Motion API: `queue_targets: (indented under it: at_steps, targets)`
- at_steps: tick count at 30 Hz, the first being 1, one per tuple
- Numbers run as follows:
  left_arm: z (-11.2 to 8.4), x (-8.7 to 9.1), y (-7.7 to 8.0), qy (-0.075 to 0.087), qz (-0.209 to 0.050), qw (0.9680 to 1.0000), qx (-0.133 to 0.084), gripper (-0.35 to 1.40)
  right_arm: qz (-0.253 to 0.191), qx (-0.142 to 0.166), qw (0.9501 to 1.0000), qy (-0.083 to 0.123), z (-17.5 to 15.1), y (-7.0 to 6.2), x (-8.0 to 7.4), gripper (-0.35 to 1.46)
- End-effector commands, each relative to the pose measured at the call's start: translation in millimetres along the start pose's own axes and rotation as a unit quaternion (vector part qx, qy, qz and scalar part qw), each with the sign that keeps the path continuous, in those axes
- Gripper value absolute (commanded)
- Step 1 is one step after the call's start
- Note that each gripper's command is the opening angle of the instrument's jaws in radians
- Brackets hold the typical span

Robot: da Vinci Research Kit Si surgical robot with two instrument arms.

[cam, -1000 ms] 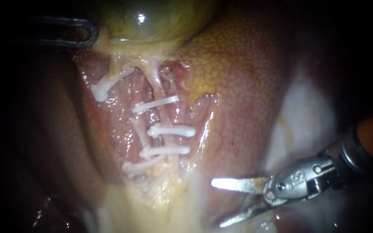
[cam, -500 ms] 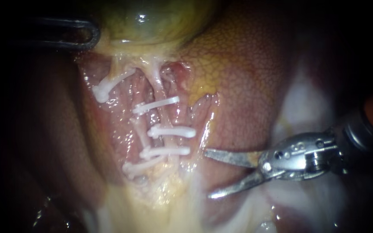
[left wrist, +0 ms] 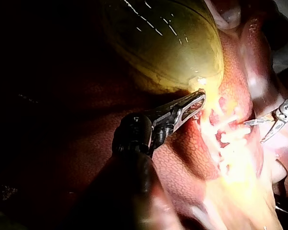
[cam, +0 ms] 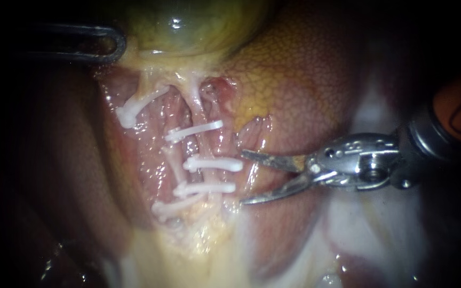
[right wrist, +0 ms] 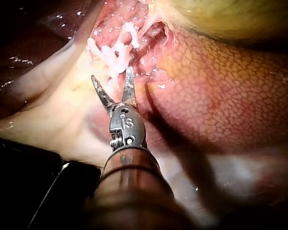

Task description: Go to the cutting position right tube

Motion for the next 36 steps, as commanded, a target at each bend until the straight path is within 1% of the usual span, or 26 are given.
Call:
queue_targets:
  at_steps: [1, 7, 11, 13, 18, 25, 30, 36]
  targets:
    - [0.0, 0.0, 0.0, 0.0, 0.0, 1.0, 0.0, -0.35, 0.004, 0.002, 1.0, -0.001, 0.2, 0.2, 0.0, 1.35]
    - [0.0, 0.0, -0.1, 0.0, 0.0, 1.0, 0.0, -0.35, 0.043, 0.01, 0.999, -0.001, 1.0, 1.2, 0.3, 1.3]
    - [0.0, 0.0, -0.1, 0.0, 0.0, 1.0, 0.0, -0.35, 0.063, 0.019, 0.9978, -0.002, 1.6, 1.5, 0.4, 1.28]
    - [0.0, 0.0, -0.2, 0.0, 0.0, 1.0, 0.0, -0.35, 0.068, 0.02, 0.9974, -0.009, 1.9, 1.6, 0.5, 1.27]
    - [0.1, 0.0, -0.3, 0.001, -0.001, 1.0, 0.001, -0.35, 0.069, 0.023, 0.9969, -0.03, 2.7, 1.9, 1.0, 1.23]
    - [0.1, 0.0, -0.5, 0.001, -0.001, 1.0, 0.001, -0.35, 0.077, 0.029, 0.9961, -0.033, 4.1, 2.8, 1.6, 1.21]
    - [0.2, 0.0, -0.6, 0.001, -0.001, 1.0, 0.001, -0.35, 0.075, 0.027, 0.9958, -0.044, 4.9, 3.4, 1.2, 1.2]
    - [0.2, 0.0, -0.6, 0.001, -0.001, 1.0, 0.001, -0.35, 0.074, 0.037, 0.9955, -0.047, 5.9, 4.0, 0.9, 1.18]
